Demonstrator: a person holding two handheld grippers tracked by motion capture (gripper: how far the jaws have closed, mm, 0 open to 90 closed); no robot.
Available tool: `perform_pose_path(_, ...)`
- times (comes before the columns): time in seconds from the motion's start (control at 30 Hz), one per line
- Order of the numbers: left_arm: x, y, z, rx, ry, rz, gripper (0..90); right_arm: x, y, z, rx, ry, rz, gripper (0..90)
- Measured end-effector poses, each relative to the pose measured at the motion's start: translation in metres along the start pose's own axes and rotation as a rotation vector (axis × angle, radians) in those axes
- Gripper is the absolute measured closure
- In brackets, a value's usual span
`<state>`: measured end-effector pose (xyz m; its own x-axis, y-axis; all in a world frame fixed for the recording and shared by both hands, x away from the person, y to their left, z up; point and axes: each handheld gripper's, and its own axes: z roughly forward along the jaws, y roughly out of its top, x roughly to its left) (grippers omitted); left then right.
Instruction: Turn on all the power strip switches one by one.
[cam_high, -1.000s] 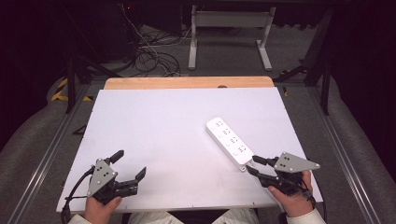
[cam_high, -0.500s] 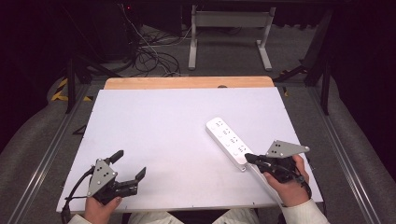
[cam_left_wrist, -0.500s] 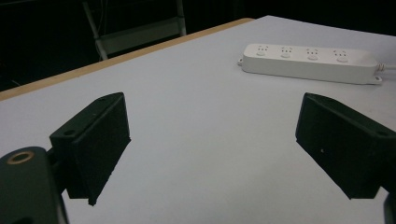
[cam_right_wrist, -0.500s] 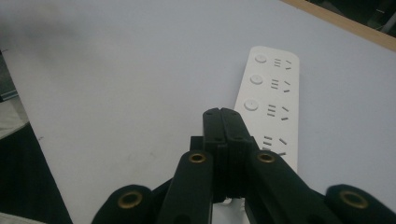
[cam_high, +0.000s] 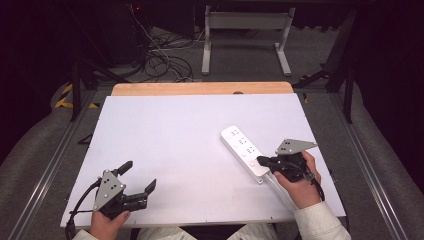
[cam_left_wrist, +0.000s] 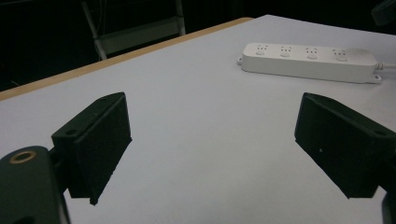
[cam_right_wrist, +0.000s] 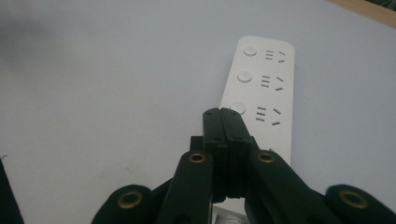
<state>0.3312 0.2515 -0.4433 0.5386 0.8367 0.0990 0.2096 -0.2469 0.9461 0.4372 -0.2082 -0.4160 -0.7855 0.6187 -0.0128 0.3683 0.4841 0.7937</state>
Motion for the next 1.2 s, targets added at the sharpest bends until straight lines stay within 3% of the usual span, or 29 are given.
perform_pose_path(0.43, 0.000, 0.000, 0.000, 0.000, 0.002, -0.005, 11.2, -0.012, 0.002, 0.025, 0.070, 0.010, 0.029, 90.0)
perform_pose_path(1.2, 0.000, 0.000, 0.001, 0.005, 0.003, -0.004, 11.2, -0.012, -0.007, 0.049, 0.133, -0.016, 0.007, 90.0)
